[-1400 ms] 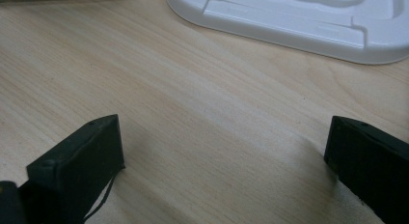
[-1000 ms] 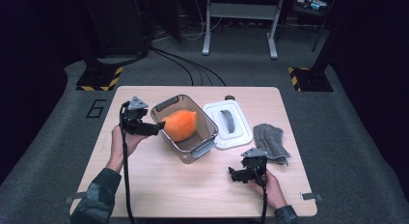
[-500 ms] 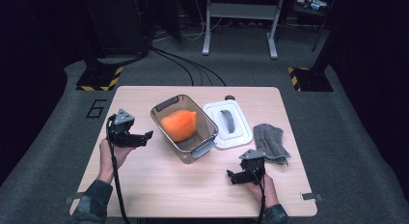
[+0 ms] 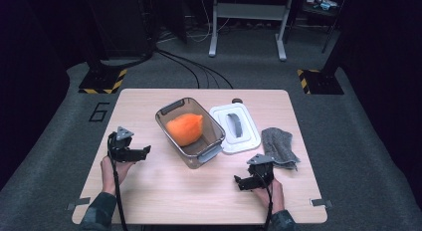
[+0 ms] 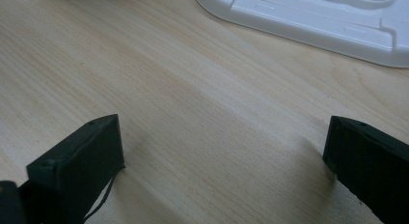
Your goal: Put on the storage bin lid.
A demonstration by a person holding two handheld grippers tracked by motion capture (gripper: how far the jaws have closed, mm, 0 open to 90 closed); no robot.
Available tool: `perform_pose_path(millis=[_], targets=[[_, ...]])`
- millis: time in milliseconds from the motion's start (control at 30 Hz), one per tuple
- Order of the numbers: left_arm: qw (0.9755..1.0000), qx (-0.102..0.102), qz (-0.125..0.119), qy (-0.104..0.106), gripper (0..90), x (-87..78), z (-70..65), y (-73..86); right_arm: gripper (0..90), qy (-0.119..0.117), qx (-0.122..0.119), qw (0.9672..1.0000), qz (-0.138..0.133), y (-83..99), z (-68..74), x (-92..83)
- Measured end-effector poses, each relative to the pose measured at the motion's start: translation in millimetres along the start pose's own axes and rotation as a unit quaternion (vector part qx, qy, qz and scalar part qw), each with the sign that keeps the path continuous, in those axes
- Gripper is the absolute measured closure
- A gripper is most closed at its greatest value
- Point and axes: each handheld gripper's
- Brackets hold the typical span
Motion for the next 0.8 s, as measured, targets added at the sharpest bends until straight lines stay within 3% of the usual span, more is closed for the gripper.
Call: perform_pose_path(millis=[100,167,200,267,367,467,533,567,600,633,800], targets=[[0.9997,-0.017,0.014,0.012,11.2,9.7,6.9,7.3,0.0,0.0,-0.006,1.0,0.002,-0.5,-1.5,0.3],[0.9999,-0.013,0.006,-0.009,11.3,16.2,6.7,14.3,0.0,0.001,0.002,1.0,0.001,-1.6,-0.6,1.0],[0.9999,-0.013,0.006,-0.009,11.2,16.2,6.7,14.3,0.0,0.001,0.002,1.0,0.003,-1.7,-0.7,0.9],[0.9994,-0.026,0.022,0.009,11.2,25.7,10.4,18.9,0.0,0.003,0.0,1.0,0.002,-2.0,-1.2,1.2],[0.9996,-0.016,0.023,-0.008,11.3,30.4,9.2,22.6,0.0,0.003,-0.002,1.0,0.004,-2.6,-1.9,1.1],[0.9989,-0.003,0.045,-0.012,11.2,38.6,10.5,27.3,0.0,0.0,0.003,0.9999,0.01,-3.4,-1.9,0.5],[0.9995,-0.013,0.029,0.002,10.4,39.7,15.3,31.8,0.0,0.001,0.008,1.0,0.004,-3.7,-2.9,0.5],[0.9996,-0.015,0.023,0.002,10.4,39.9,16.9,33.1,0.0,-0.003,-0.001,1.0,0.005,-3.4,-6.0,-0.6],[0.9997,-0.011,0.019,0.006,10.4,39.6,18.4,34.8,0.0,-0.006,0.014,0.9999,0.006,-3.4,-5.6,-2.1],[0.9998,-0.017,0.008,0.003,10.4,40.1,18.3,36.9,0.0,-0.011,0.015,0.9998,0.003,-3.6,-7.1,-3.0],[0.9998,-0.009,0.001,-0.018,10.7,38.4,13.6,38.1,0.5,-0.012,0.015,0.9998,-0.009,-11.0,-9.5,-13.3]])
Point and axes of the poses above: each handheld gripper's, and its own axes: x roughly forward along the jaws, y roughly out of its underside, z roughly to its left, and after that the axes turned 5 degrees about z, right-handed
